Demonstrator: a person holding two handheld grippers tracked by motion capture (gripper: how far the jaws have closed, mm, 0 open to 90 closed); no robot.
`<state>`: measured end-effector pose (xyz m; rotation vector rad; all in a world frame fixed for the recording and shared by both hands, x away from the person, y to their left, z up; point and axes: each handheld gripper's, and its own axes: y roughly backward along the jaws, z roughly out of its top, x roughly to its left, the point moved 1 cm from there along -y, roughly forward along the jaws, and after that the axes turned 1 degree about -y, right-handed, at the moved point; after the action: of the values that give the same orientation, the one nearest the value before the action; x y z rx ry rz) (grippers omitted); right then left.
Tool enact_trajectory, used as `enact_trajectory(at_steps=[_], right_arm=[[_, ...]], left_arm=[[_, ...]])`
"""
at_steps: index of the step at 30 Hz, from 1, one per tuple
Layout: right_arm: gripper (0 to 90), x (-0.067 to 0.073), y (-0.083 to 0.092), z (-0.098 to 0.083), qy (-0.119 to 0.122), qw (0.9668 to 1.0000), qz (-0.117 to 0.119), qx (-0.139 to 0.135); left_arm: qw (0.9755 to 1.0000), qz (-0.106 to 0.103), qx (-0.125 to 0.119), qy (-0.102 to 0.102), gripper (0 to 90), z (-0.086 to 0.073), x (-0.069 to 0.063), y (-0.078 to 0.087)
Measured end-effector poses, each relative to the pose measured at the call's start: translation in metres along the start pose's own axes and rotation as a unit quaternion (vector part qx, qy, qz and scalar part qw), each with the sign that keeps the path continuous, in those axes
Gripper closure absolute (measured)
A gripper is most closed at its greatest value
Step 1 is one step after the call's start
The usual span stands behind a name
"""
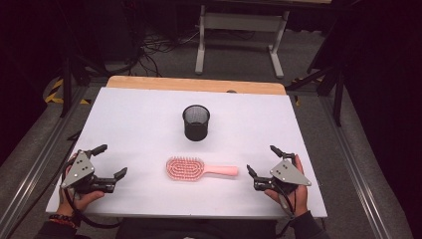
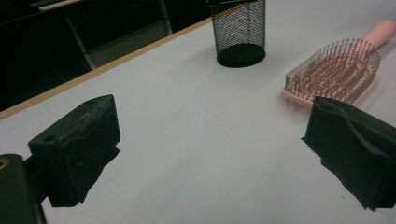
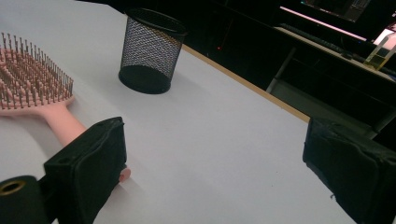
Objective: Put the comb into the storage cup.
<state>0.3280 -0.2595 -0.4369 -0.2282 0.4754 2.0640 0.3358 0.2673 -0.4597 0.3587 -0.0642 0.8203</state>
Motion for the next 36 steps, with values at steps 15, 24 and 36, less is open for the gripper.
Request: enact_trajectory(at_steps=[15,24,36], right_arm=[[5.4,0.006,-0.009,-0.002,0.004,0.9993,0.031,0.021],[5.7,0.004,-0.009,-0.002,0.006,0.9991,0.032,0.025],[5.9,-0.003,-0.013,0.020,0.002,0.9957,0.074,0.055]], left_arm=[[0.9987,-0.049,0.010,-0.012,6.2,-0.005,-0.004,-0.011],[0.9987,-0.044,0.019,-0.014,5.8,-0.006,-0.004,-0.014],[0.9986,-0.048,0.020,-0.008,6.2,-0.006,-0.005,-0.011]])
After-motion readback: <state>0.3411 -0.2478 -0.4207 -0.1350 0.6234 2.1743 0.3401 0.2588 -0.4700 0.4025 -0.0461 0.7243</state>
